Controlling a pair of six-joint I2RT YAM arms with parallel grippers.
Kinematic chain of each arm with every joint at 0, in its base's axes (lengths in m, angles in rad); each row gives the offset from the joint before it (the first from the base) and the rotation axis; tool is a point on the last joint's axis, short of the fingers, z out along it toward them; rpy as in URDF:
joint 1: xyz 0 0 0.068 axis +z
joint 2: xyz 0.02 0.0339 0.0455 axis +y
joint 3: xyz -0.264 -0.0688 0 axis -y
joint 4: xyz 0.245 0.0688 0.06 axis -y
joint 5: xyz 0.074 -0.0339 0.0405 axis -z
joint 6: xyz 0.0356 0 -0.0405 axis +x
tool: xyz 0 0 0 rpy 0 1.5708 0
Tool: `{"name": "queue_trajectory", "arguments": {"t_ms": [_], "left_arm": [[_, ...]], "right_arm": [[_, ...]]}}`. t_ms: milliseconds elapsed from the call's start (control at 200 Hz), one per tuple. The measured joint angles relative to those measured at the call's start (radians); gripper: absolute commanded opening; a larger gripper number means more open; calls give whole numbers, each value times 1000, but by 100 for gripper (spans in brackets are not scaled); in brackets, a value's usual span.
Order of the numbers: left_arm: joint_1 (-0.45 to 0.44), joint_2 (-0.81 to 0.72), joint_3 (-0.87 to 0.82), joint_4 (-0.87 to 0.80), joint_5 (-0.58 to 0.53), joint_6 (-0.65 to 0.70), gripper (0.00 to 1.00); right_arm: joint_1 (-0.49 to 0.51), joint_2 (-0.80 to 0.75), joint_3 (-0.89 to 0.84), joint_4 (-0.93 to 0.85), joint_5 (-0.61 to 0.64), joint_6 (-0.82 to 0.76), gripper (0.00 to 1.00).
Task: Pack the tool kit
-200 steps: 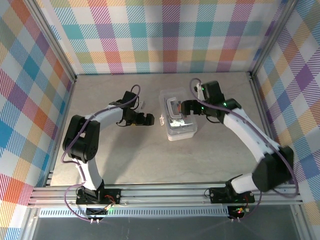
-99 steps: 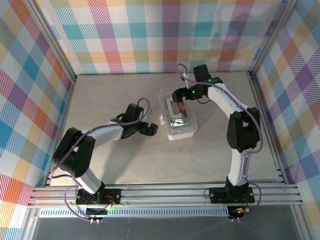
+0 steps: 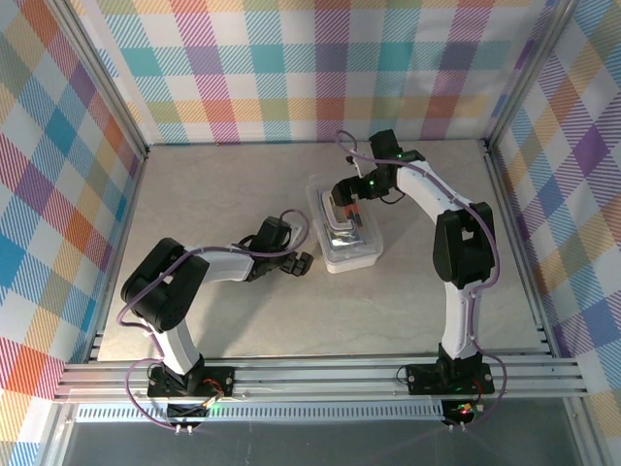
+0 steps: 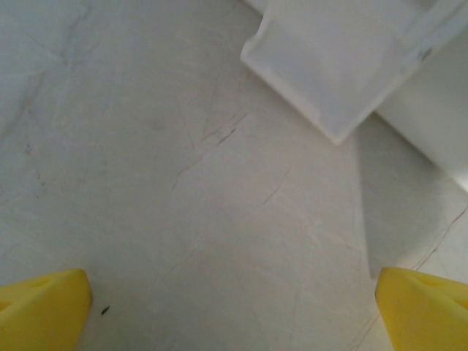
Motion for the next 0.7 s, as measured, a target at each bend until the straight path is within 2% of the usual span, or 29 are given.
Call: {"name": "queue_trajectory", "arguments": {"t_ms": [280, 700], "left_arm": [[-11, 54, -3, 122, -40, 0, 100], [-21, 83, -32, 244, -100, -39, 100]], "right_arm": [[26, -32, -68, 56, -23, -16, 99], [29, -38, -75, 54, -23, -20, 99]]}}
